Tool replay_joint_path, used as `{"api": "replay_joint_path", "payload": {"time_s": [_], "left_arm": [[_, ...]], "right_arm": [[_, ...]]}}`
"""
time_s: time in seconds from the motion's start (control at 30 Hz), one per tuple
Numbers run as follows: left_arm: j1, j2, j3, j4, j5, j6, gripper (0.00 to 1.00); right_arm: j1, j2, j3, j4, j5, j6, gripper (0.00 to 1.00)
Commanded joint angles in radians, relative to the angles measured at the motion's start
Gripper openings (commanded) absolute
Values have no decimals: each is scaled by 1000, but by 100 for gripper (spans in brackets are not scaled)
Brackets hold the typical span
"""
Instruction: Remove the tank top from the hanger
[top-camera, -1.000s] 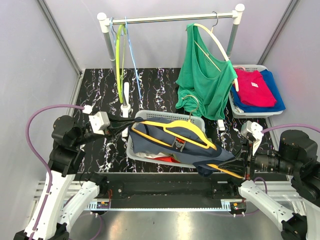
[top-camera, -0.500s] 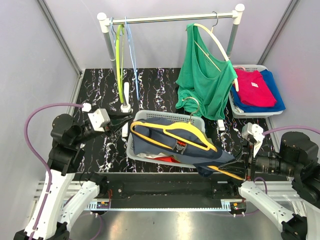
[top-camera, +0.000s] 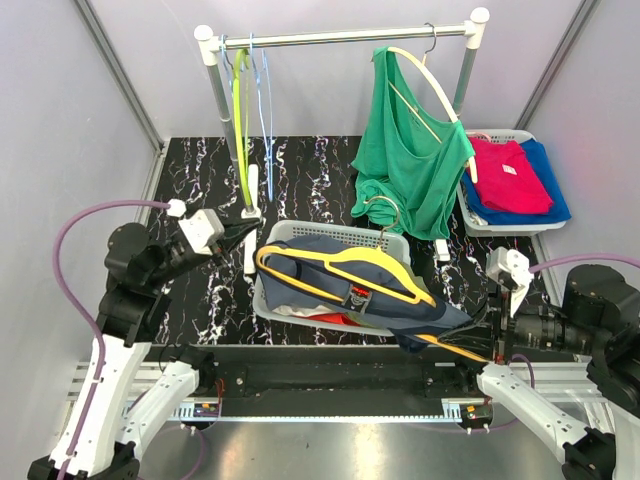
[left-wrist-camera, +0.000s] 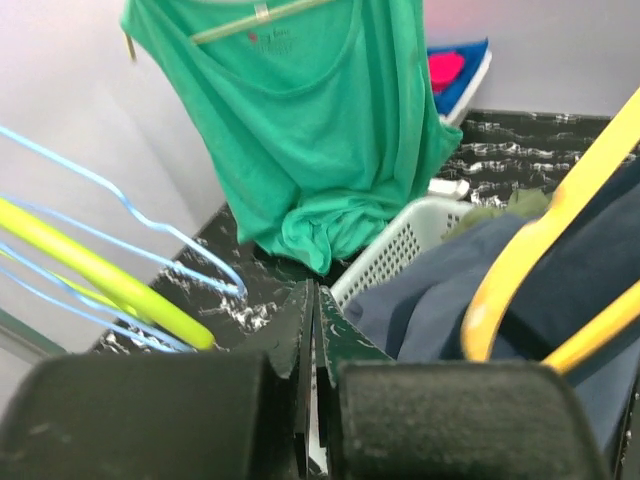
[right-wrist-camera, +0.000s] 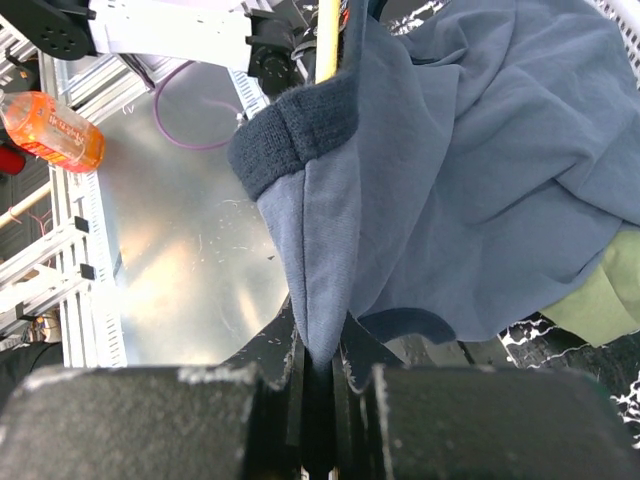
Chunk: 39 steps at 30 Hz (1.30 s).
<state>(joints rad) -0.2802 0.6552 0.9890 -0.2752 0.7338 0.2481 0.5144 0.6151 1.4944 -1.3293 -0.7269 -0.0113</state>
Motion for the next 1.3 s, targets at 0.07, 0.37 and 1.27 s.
{"api": "replay_joint_path", "payload": {"time_s": [0.07,0.37,1.27], "left_arm": [[3,-6,-102,-7,-31,43,0],[3,-40,-92,-116,53,-10,99],[-14,-69,-190,-257,286,119,99]], "right_arm": [[1,-6,75,91,-69,5,0],[1,0,87,68,6,-3,0],[1,-14,40,102,97,29,0]]}}
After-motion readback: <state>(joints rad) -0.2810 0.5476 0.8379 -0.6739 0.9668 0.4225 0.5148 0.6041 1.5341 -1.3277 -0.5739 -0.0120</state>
